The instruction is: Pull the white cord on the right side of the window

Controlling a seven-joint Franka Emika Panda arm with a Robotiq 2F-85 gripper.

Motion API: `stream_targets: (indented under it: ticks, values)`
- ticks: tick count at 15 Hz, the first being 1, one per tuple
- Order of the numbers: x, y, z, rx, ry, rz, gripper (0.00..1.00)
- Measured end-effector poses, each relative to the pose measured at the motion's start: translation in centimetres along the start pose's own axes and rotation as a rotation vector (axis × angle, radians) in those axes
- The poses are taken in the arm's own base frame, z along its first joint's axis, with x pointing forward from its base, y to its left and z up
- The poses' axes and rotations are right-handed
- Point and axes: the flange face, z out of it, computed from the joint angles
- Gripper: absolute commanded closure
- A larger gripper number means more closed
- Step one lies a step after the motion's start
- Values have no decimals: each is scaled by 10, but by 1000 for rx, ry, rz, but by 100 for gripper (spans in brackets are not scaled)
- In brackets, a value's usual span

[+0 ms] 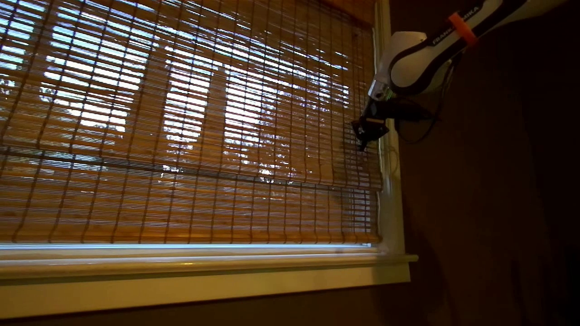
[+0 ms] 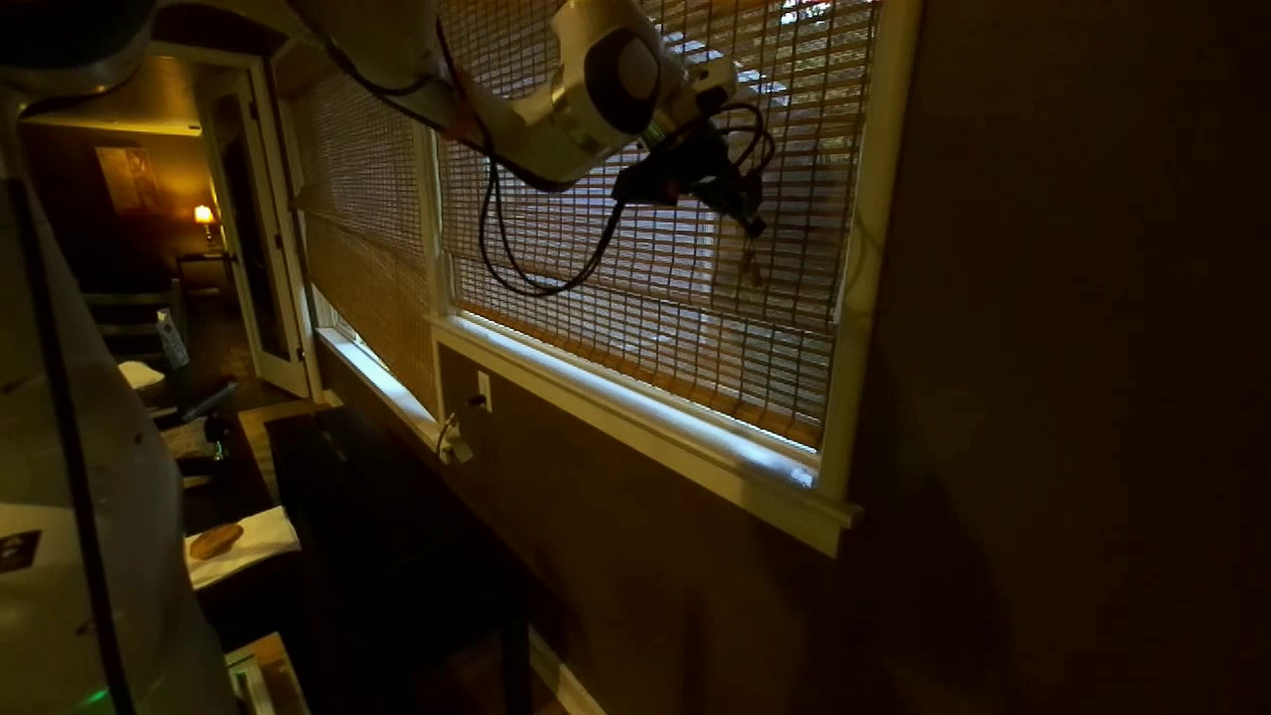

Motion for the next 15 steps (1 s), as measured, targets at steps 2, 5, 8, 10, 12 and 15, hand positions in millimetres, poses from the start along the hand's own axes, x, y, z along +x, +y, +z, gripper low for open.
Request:
stream_targets:
  ticks: [2, 5, 8, 10, 12, 15]
  values:
    - [-8, -8, 3, 0, 34, -37, 99]
    - [-25, -20, 12, -4, 26, -87, 99]
    - [-44, -26, 24, -5, -12, -111, 99]
    - [-57, -27, 33, -7, -40, -119, 99]
    - [-69, -27, 42, -10, -68, -128, 99]
    - [-85, -27, 57, -15, -107, -136, 99]
